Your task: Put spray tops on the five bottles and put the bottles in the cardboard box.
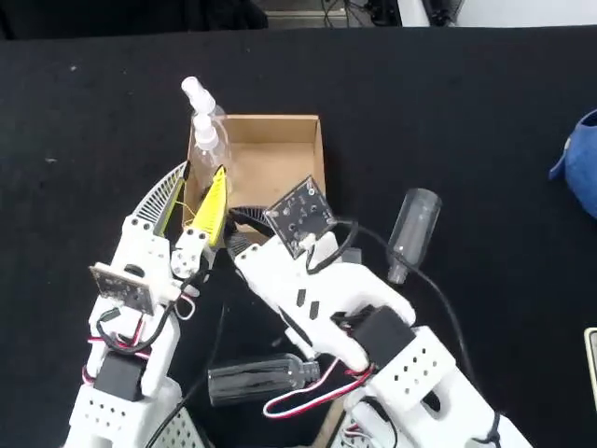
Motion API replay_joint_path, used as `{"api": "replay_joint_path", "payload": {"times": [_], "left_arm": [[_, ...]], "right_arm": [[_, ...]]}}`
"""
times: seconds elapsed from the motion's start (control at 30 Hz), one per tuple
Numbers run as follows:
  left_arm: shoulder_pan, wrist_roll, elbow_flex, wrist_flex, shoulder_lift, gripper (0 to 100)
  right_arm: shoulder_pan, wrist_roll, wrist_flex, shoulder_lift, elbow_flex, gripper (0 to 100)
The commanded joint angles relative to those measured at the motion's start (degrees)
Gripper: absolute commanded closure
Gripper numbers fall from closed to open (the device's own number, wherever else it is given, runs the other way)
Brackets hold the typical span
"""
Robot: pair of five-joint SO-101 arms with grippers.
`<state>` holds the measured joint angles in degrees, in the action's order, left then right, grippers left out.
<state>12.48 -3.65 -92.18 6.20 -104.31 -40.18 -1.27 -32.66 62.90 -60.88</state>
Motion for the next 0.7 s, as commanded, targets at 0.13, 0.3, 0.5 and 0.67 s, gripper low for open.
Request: {"api": "replay_joint_path", "payload": {"times": [0.13, 0.3, 0.5, 0.67], "left_arm": [[0.13, 0.44, 0.4, -0.79, 0.18, 96], [0.13, 0.44, 0.4, -0.79, 0.18, 96], [0.75, 0.44, 0.4, -0.79, 0.18, 96], [0.75, 0.44, 0.4, -0.7, 0.18, 96]], "right_arm": [[5.8, -0.18, 5.89, 2.24, 1.36, 98.8], [10.2, -0.18, 9.41, 2.24, 1.27, 98.8], [6.59, -0.09, 9.32, 2.15, 0.92, 98.8], [4.22, -0.09, 9.41, 1.98, 0.92, 98.8]]}}
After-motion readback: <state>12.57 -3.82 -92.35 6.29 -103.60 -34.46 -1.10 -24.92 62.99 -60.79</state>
